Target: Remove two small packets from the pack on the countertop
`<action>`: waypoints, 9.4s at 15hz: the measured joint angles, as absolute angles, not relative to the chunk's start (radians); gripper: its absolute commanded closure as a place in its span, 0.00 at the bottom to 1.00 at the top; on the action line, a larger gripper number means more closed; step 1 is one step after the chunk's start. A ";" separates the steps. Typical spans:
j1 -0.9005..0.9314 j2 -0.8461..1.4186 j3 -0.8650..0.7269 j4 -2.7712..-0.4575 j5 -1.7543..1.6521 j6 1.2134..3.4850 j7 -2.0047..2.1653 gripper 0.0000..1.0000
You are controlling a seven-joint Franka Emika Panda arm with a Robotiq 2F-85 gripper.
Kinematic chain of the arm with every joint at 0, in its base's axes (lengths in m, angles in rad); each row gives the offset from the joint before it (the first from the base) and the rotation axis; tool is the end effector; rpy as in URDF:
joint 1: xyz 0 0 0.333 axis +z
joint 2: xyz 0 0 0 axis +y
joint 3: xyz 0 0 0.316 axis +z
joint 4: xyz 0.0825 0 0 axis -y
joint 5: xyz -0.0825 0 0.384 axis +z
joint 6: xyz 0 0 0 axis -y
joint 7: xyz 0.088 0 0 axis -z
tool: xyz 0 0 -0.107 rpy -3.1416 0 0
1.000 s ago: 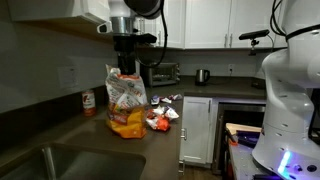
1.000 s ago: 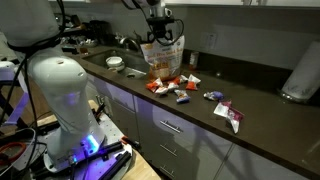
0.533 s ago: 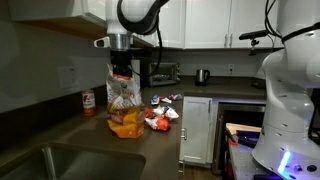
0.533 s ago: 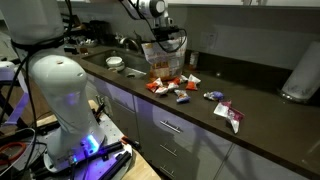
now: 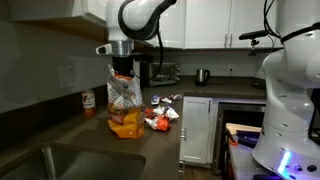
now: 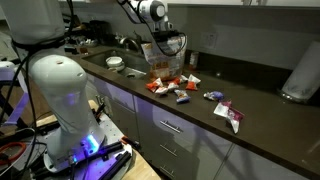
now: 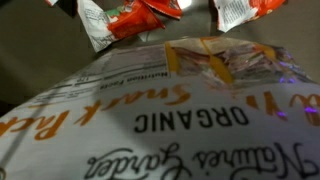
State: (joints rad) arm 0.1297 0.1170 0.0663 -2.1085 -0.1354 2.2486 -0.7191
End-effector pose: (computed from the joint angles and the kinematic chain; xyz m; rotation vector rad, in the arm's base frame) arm 0.5543 0.1057 0.3642 2.6692 1.4552 -0.0041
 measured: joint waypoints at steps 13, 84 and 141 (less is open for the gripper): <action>0.112 0.250 0.087 -2.161 -0.081 2.448 -0.715 0.00; 0.125 -0.082 0.166 -2.076 -0.390 1.846 -0.149 0.91; 0.065 -0.275 0.017 -1.957 -0.243 1.812 -0.183 0.91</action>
